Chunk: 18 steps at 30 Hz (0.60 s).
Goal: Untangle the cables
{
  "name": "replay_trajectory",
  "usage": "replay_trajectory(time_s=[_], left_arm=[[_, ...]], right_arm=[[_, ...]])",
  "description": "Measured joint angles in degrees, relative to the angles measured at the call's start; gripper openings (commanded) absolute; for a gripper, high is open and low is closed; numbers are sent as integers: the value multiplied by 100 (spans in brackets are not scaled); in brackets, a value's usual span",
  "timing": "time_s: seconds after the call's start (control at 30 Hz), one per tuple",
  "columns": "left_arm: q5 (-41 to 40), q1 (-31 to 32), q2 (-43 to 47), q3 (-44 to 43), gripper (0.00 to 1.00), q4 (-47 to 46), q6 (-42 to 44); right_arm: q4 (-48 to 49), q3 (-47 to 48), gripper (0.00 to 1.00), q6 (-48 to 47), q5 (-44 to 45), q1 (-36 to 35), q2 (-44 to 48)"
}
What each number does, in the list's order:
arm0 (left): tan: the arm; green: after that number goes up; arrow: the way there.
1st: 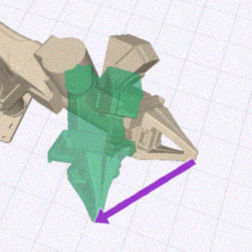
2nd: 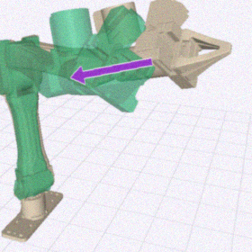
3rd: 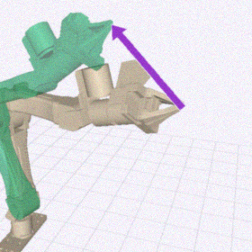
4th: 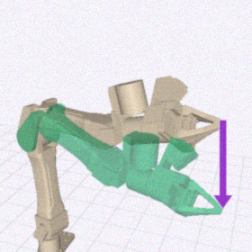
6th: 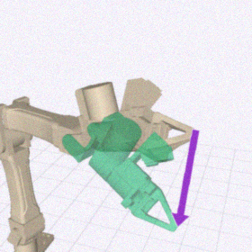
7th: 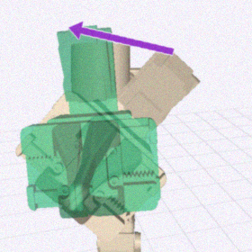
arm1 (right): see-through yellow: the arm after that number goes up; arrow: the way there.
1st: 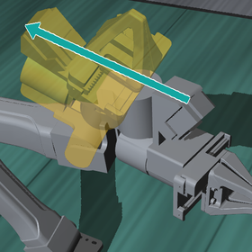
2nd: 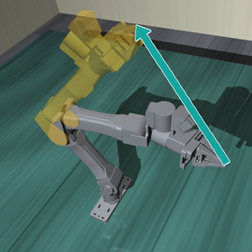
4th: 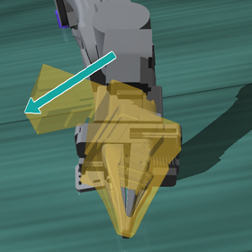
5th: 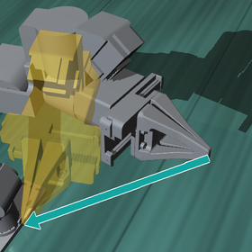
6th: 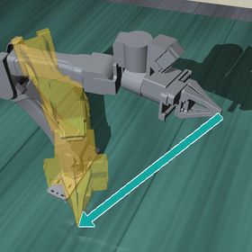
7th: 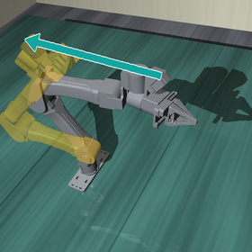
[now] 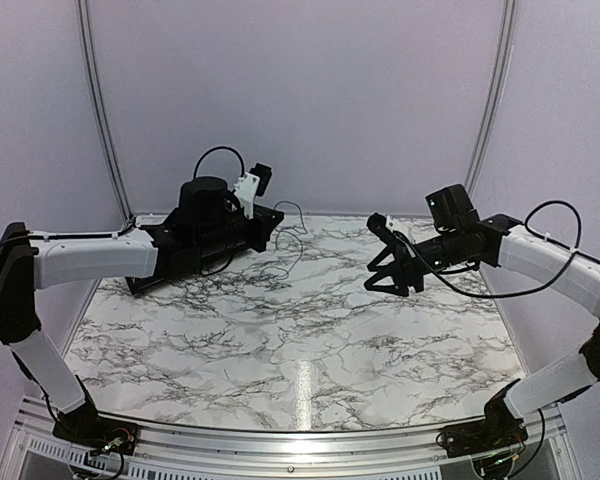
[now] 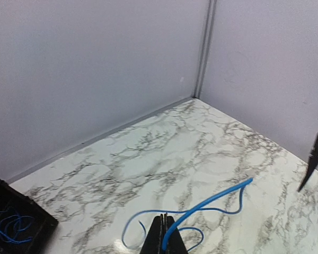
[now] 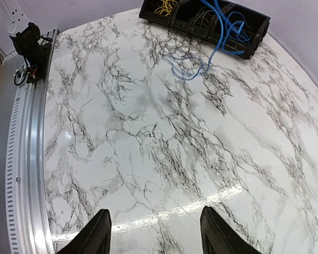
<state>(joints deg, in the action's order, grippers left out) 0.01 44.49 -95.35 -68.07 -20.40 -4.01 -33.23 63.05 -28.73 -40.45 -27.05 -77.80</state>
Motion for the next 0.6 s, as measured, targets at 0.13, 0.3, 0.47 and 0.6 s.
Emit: replay_trajectory(time_s=[0.13,0.3,0.47,0.6], left_arm=[[-240,-603,-243,-527,0,304,170],[-354,-1307,-883,-1187,0,520,299],[-264,-1746,-1528,-1875,0,669,431],[-13,-2041,-2063,-2579,0,699,472]], right_arm=[[450,-734,58,24,105,157,634],[826,-1419,57,28,186,404,1005],[1025,-1495,57,22,232,713,1003],[1139,-1495,57,15,254,743,953]])
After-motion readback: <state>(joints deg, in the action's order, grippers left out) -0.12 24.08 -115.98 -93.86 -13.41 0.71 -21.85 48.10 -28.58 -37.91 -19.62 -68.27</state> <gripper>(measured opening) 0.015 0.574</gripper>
